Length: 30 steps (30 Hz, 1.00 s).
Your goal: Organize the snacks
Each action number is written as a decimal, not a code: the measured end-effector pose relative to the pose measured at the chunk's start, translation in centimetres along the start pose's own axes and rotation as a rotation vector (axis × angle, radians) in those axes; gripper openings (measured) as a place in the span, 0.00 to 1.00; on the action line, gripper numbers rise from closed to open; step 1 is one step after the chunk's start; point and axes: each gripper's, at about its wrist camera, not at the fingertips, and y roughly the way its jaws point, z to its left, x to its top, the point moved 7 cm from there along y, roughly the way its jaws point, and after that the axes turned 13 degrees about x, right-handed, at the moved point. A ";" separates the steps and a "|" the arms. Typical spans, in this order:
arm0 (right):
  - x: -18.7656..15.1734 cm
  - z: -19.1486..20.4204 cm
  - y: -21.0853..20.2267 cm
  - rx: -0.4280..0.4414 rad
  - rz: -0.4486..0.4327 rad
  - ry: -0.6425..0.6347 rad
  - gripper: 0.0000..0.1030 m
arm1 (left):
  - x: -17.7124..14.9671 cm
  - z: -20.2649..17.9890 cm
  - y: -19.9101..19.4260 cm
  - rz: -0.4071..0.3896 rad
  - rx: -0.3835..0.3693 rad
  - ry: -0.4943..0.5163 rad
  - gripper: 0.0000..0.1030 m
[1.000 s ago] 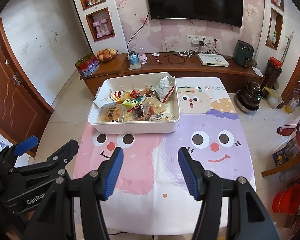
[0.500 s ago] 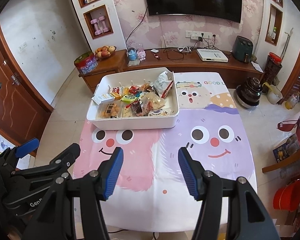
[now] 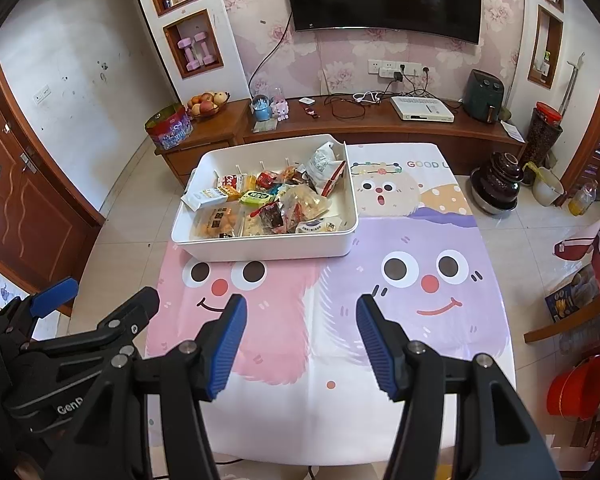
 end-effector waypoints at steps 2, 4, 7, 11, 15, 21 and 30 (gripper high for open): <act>0.0 0.1 0.0 0.000 0.000 0.000 0.56 | 0.0 0.0 0.0 0.001 -0.001 0.001 0.99; 0.0 0.0 0.0 0.002 0.003 0.003 0.56 | 0.0 0.0 0.0 0.002 -0.002 0.001 0.99; 0.2 0.4 0.3 0.003 0.006 0.009 0.56 | 0.0 0.1 0.0 0.000 -0.002 0.002 0.99; 0.2 0.4 0.3 0.004 0.006 0.010 0.56 | 0.0 0.1 0.0 0.001 -0.001 0.003 0.99; 0.2 0.3 0.2 0.002 0.005 0.009 0.56 | 0.0 0.2 0.1 0.002 -0.002 0.003 0.99; 0.2 0.5 0.3 -0.002 0.002 0.006 0.56 | 0.0 0.2 0.1 0.002 -0.001 0.002 0.99; 0.1 1.4 0.2 -0.015 -0.012 0.005 0.56 | 0.1 0.9 0.4 -0.002 -0.011 0.006 0.99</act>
